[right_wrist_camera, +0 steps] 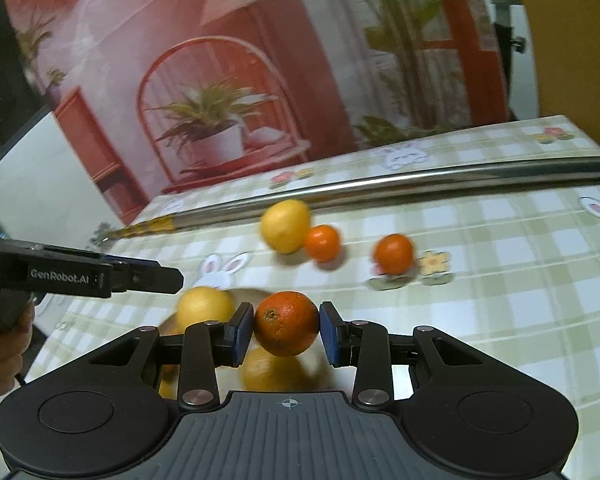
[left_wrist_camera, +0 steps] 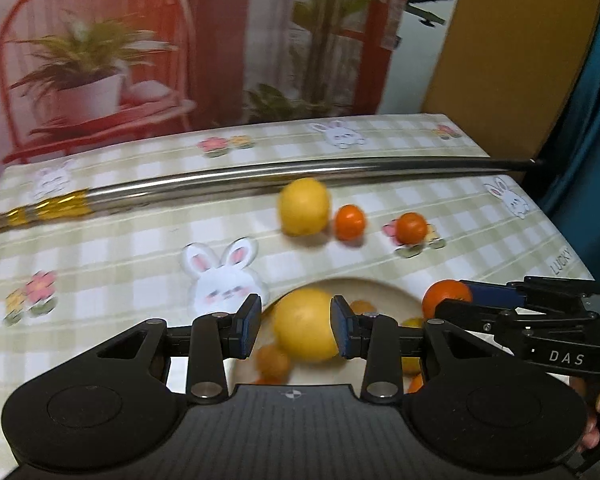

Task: Organize fruits
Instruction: 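Lower the brown fruit onto the plate with the left gripper while the right carries the tangerine, then lower the tangerine onto the plate and open the right gripper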

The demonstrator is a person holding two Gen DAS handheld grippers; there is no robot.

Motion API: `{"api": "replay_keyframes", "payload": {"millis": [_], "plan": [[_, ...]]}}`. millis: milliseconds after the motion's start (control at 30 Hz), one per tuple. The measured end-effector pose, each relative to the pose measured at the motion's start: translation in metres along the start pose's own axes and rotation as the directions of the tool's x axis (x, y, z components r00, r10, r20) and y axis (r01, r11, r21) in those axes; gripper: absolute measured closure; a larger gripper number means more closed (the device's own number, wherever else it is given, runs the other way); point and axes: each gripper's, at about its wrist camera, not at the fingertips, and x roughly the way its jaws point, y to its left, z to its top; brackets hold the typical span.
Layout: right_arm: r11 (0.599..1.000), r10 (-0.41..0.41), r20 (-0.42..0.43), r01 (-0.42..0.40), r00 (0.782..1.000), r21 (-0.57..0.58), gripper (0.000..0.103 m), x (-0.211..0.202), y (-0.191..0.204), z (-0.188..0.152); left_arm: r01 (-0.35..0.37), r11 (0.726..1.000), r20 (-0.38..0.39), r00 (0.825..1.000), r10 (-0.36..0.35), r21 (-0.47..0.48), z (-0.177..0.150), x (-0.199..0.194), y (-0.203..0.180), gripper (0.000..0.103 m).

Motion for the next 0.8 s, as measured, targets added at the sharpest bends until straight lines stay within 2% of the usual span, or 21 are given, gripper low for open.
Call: {"api": "replay_keyframes", "payload": {"millis": [267,400,633,800], "plan": [[0.996,0.054,-0.097,-0.06,0.994,-0.059,0.07,0.024,0.046,-0.007,-0.063,0.99,0.072,0.995,0.072,-0.125,-0.024,-0.034,0.037,0.061],[0.995,0.063,-0.148,-0.074,0.987,-0.069,0.07,0.037,0.063,-0.009,-0.095,0.982,0.079,0.991,0.109,-0.166,-0.033,-0.037,0.047,0.061],[0.994,0.051,-0.226,-0.071,0.973,-0.083,0.07,0.059,0.083,-0.009,-0.116,0.971,0.066,0.989,0.132,-0.209,-0.047,-0.036,0.054,0.061],[0.992,0.024,-0.253,-0.053,0.967,-0.11,0.07,0.068,0.092,-0.01,-0.084,0.963,0.065,0.992,0.104,-0.255,-0.059,-0.036,0.063,0.061]]}}
